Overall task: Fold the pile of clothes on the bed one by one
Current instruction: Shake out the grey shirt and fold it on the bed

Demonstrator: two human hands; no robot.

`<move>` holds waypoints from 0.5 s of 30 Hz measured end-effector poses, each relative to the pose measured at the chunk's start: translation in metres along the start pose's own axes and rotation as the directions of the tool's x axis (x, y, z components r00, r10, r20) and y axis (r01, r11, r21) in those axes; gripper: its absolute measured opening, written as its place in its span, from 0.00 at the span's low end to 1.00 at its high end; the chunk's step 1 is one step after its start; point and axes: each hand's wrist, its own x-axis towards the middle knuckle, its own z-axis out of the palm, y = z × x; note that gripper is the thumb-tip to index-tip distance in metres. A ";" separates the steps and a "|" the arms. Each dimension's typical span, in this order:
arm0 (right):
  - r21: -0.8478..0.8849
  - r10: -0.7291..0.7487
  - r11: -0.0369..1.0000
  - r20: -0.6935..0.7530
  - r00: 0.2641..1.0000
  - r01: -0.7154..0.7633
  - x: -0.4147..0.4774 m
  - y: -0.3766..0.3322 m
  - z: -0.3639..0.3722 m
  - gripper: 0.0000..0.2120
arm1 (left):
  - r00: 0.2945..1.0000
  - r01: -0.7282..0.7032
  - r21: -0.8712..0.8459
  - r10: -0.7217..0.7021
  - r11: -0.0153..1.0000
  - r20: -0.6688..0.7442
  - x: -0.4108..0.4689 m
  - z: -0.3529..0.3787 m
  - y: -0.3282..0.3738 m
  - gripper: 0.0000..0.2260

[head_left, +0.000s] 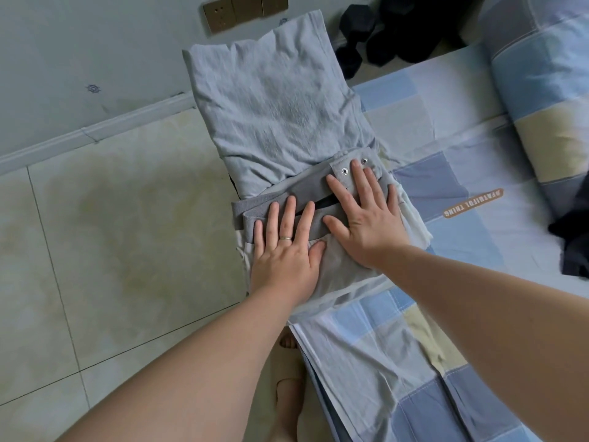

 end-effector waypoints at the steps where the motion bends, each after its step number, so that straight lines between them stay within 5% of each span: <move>1: -0.005 0.009 1.000 0.035 0.999 -0.009 0.000 -0.002 -0.006 0.32 | 0.999 0.008 -0.004 -0.008 1.000 0.036 0.000 -0.006 0.002 0.29; 8: -0.062 0.025 0.998 0.300 0.954 -0.006 -0.027 -0.014 -0.074 0.38 | 0.990 0.010 -0.066 -0.001 0.998 0.143 -0.021 -0.058 0.013 0.31; 15: -0.091 0.039 0.996 0.293 0.955 -0.013 -0.106 -0.011 -0.155 0.41 | 0.992 0.000 -0.083 0.010 0.997 0.124 -0.070 -0.093 0.039 0.32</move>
